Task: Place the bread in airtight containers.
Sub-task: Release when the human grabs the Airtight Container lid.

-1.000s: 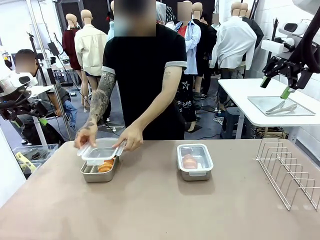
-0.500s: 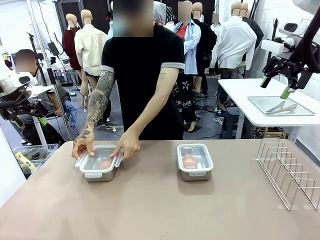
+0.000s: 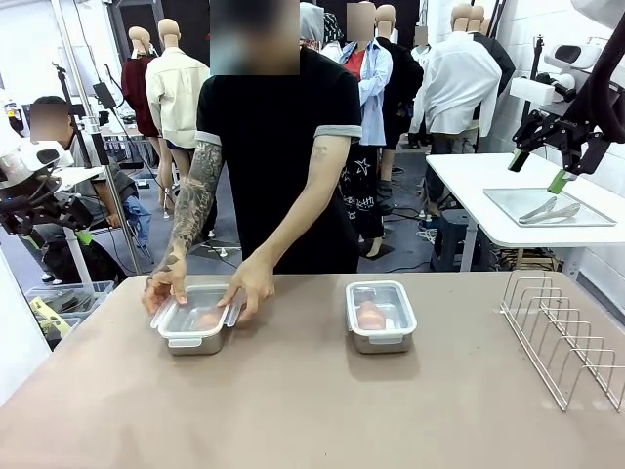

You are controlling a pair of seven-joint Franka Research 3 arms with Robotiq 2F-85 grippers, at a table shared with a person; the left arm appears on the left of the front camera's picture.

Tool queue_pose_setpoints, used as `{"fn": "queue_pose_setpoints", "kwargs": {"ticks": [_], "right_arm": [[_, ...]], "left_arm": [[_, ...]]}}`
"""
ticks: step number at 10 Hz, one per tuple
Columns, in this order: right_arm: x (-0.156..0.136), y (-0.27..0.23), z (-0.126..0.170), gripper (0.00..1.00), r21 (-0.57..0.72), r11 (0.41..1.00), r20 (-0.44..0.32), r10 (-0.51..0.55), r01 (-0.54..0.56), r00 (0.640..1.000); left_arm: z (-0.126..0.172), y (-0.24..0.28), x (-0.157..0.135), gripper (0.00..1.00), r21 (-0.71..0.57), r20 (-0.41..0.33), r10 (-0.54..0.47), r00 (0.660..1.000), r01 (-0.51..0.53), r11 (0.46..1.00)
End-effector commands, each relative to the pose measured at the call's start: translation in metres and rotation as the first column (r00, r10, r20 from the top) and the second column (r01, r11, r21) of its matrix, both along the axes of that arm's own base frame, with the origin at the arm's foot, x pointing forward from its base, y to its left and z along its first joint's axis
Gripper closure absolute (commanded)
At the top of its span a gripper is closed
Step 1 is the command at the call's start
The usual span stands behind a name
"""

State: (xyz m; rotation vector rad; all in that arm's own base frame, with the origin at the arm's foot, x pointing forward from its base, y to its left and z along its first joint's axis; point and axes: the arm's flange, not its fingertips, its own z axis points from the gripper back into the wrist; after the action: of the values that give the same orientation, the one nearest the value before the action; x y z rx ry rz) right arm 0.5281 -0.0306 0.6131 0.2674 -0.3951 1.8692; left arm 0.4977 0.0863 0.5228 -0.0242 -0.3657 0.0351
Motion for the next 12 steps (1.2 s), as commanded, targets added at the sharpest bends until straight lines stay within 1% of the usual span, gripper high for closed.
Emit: {"fn": "queue_pose_setpoints", "kwargs": {"ticks": [1,12], "right_arm": [[-0.0031,0.0011,-0.0038,0.0,0.004,1.0,0.002,-0.002,0.002,1.0],[-0.0031,0.0011,-0.0038,0.0,0.004,1.0,0.002,-0.002,0.002,1.0]], "left_arm": [[0.0019,0.0002,-0.0004,0.0,0.0,0.003,0.006,1.0,-0.006,1.0],[0.0019,0.0002,-0.0004,0.0,0.0,0.003,0.006,1.0,-0.006,1.0]]}}
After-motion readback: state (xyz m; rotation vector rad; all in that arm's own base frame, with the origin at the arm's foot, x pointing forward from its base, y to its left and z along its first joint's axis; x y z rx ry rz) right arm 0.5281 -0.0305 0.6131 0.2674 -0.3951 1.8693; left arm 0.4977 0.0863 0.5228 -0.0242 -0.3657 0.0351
